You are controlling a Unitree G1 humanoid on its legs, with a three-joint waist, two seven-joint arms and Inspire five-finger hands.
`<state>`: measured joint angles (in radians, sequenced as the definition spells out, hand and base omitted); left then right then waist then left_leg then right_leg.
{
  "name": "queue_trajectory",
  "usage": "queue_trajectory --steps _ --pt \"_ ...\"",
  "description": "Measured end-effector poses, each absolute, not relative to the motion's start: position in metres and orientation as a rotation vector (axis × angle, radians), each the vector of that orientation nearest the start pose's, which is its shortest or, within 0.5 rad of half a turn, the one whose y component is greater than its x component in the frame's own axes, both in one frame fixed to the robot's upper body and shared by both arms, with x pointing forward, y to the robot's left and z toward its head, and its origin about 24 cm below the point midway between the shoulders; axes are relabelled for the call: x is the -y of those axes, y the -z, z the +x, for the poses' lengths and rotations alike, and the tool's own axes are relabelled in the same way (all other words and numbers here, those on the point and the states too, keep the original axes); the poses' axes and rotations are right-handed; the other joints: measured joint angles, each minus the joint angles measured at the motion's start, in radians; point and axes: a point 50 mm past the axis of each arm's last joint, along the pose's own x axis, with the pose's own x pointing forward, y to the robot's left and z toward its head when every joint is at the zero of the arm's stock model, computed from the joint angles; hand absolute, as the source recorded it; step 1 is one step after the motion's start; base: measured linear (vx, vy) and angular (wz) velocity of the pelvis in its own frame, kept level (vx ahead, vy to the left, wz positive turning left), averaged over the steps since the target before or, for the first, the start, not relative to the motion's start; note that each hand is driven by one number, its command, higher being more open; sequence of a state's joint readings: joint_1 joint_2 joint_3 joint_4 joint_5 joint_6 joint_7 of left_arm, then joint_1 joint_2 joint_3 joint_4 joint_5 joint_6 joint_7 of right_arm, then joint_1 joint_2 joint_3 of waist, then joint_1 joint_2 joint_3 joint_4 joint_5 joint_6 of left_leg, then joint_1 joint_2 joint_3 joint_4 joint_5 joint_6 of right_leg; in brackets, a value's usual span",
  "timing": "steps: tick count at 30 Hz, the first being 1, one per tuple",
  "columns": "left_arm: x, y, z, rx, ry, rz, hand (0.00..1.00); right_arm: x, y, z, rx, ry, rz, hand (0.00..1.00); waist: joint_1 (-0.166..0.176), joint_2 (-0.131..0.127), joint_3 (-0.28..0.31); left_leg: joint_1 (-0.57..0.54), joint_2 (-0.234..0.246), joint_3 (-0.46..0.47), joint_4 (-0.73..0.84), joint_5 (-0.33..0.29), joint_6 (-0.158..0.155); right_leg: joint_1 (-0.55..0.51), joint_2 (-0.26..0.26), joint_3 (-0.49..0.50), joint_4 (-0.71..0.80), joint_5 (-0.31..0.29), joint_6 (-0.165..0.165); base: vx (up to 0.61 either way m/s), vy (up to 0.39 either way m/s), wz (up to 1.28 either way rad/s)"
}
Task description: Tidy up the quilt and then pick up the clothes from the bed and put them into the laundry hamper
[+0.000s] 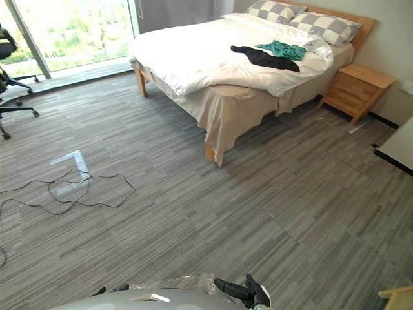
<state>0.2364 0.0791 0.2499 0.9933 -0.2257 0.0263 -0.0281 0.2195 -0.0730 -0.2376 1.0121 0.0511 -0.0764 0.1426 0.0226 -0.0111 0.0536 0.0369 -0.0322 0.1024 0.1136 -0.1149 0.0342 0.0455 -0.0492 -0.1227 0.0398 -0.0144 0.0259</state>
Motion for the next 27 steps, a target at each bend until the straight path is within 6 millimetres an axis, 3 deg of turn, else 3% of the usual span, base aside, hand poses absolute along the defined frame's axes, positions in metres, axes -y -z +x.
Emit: queue_trajectory --steps 2,7,15,27 --pt "-0.217 0.165 0.039 -1.184 -0.415 -0.223 1.0 0.207 0.164 0.047 -1.111 0.25 0.191 1.0 -0.003 -0.009 0.001 0.035 -0.004 0.003 -0.046 0.018 -0.003 0.026 -0.001 -0.003 -0.027 0.01 0.003 0.1 0.012 -0.03" --pt "-0.213 0.164 0.055 -1.169 -0.339 -0.154 1.0 0.208 0.164 0.048 -1.109 0.246 0.186 1.0 -0.003 -0.001 0.005 0.118 -0.018 -0.01 -0.155 0.065 0.01 0.079 -0.004 -0.026 -0.069 0.01 0.005 0.1 0.025 0.09" --pt "-0.213 0.164 0.058 -1.189 -0.302 -0.11 1.0 0.209 0.163 0.058 -1.094 0.25 0.195 1.0 -0.026 0.003 0.04 0.148 -0.02 -0.009 -0.172 0.066 0.004 0.102 -0.004 -0.032 -0.081 0.009 0.015 0.02 -0.002 0.0" --pt "-0.213 0.164 0.062 -1.184 -0.262 -0.079 1.0 0.209 0.163 0.059 -1.105 0.258 0.198 1.0 -0.026 -0.002 0.056 0.152 -0.02 0.014 -0.186 0.072 0.01 0.092 0.0 -0.005 -0.095 0.017 0.024 -0.06 -0.023 -0.06"
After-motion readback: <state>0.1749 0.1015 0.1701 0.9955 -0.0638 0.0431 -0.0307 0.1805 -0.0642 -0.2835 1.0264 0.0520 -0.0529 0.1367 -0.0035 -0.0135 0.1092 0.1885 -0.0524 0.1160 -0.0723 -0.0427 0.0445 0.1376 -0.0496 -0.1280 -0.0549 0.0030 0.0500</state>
